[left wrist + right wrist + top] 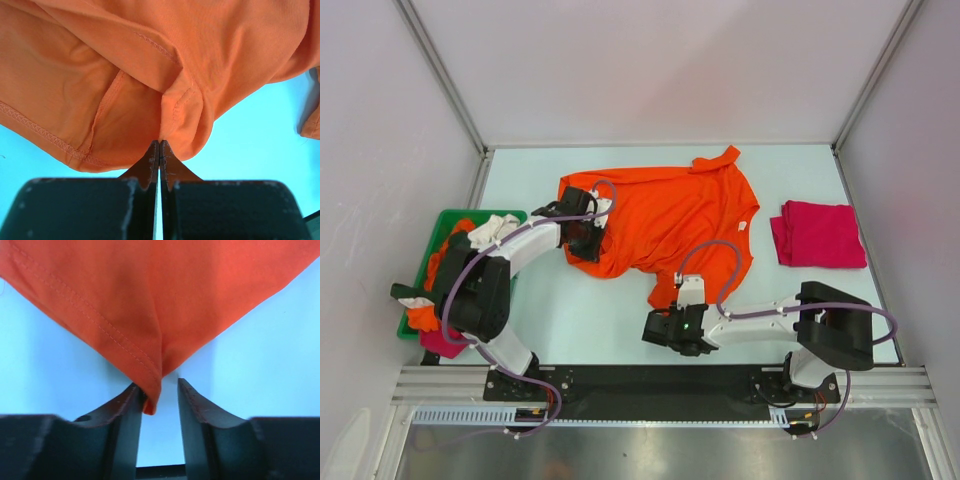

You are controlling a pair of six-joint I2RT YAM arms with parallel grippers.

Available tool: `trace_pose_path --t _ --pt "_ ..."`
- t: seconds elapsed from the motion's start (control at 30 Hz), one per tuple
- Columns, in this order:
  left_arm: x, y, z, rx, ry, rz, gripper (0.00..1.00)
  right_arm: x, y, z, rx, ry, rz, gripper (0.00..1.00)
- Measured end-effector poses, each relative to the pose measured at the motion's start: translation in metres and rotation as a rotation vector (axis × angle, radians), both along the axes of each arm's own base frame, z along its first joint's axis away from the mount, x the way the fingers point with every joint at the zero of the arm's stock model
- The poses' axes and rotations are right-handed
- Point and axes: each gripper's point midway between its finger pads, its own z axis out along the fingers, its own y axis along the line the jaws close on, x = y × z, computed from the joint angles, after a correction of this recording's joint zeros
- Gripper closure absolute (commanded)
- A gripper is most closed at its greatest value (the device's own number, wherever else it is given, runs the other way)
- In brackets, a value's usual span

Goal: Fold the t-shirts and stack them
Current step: Flatten out the tshirt

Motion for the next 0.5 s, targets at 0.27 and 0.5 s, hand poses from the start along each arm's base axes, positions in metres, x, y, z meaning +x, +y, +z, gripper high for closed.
trace_pose_path --t 0.27,0.5 --pt "0.000 0.000 0.000 0.000 0.000 0.000 1.00 0.006 0.000 0.002 -0.009 -0.024 -0.010 1.00" --pt "0.000 0.001 0.002 0.003 -0.003 0.003 1.00 0.015 0.000 0.021 -0.031 -0.078 -0.036 1.00"
